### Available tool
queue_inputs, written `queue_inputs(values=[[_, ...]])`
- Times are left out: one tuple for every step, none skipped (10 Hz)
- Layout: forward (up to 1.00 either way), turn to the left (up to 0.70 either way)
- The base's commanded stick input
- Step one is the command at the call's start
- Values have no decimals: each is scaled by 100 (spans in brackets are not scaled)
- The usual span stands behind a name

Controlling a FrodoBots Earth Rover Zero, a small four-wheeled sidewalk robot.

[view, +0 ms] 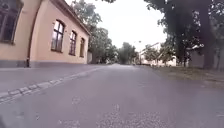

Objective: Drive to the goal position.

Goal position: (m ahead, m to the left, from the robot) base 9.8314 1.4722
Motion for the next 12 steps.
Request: queue_inputs(values=[[45,0],[45,0],[45,0],[45,0],[45,0],[45,0],[45,0],[45,0],[45,0],[45,0],[45,0],[45,0]])
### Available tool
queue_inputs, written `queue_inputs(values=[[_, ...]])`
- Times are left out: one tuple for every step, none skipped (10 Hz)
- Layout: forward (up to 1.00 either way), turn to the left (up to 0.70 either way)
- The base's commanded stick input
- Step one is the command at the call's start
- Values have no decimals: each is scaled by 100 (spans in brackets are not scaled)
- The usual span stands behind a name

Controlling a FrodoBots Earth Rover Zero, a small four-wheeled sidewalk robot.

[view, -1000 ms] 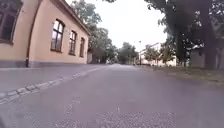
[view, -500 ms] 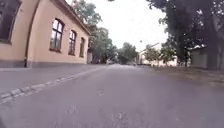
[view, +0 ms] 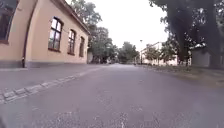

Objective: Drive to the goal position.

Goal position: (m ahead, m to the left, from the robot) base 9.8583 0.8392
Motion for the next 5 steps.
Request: queue_inputs(values=[[45,0],[45,0],[45,0],[45,0],[45,0]])
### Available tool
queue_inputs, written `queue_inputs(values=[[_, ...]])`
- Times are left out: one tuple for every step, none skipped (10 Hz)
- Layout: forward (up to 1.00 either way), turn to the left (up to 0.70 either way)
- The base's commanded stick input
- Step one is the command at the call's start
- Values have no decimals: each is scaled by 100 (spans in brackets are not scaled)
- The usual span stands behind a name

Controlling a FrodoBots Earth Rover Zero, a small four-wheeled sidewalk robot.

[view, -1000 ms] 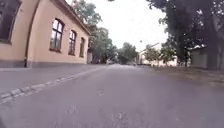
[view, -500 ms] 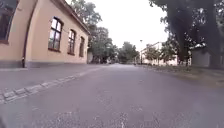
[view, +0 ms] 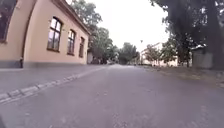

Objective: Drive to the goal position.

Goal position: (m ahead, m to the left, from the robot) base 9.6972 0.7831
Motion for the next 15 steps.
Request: queue_inputs(values=[[45,0],[45,0],[45,0],[45,10],[45,27],[45,27],[45,10],[45,0],[45,0],[45,0],[45,0],[45,0],[45,0],[45,0],[45,0]])
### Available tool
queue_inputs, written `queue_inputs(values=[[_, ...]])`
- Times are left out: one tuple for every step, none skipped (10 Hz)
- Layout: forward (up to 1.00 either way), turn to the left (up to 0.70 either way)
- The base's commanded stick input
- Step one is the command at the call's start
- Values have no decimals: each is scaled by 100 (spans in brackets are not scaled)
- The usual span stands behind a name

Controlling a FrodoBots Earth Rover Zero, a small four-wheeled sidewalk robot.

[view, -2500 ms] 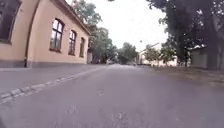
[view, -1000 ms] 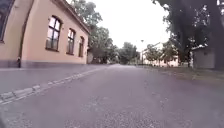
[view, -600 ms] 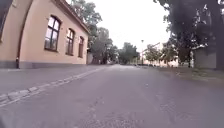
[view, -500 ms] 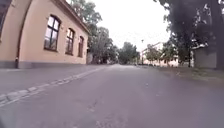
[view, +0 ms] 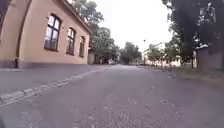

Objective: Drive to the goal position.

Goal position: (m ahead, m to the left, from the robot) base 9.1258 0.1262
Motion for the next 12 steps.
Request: queue_inputs(values=[[45,0],[45,0],[45,0],[45,0],[45,0],[45,0],[45,0],[45,0],[45,0],[45,0],[45,0],[45,0]])
